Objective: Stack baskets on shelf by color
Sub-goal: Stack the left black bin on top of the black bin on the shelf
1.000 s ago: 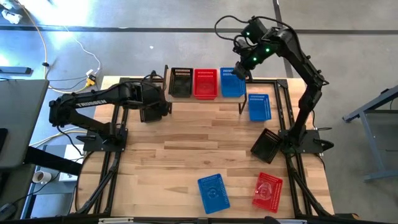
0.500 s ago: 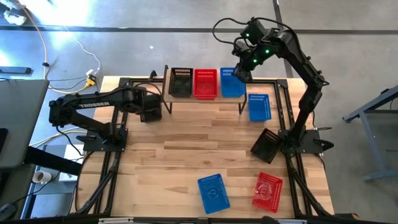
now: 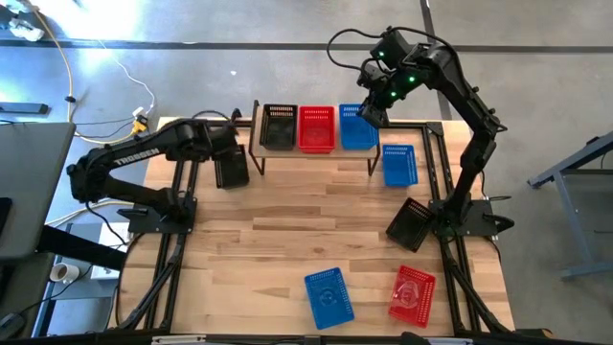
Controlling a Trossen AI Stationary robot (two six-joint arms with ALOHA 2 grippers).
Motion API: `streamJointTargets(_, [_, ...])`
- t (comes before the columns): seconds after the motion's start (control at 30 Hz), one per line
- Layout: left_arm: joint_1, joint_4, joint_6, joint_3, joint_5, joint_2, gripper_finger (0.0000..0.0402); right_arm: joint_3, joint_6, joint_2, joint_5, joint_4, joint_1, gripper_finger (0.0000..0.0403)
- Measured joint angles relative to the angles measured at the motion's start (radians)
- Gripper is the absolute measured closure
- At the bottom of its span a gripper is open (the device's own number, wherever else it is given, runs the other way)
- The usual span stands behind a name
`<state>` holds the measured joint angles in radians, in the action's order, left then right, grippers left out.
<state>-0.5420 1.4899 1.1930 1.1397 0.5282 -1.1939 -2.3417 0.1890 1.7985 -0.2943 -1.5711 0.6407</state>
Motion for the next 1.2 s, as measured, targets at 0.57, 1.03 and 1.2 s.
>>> streamJointTargets(0.57, [-0.356, -0.163, -0.214, 0.000, -0.143, 0.009, 0.0218, 0.000, 0.022, 0.000, 0.000, 0.000, 0.000, 0.0318])
streamJointTargets(1.03, [-0.481, -0.218, -0.298, -0.002, -0.221, -0.130, 0.0219, 0.001, 0.034, 0.001, 0.000, 0.000, 0.000, 0.0318])
streamJointTargets(1.2, [-0.515, -0.293, -0.313, -0.105, -0.321, -0.128, 0.0242, 0.001, 0.040, 0.001, 0.000, 0.000, 0.000, 0.0318])
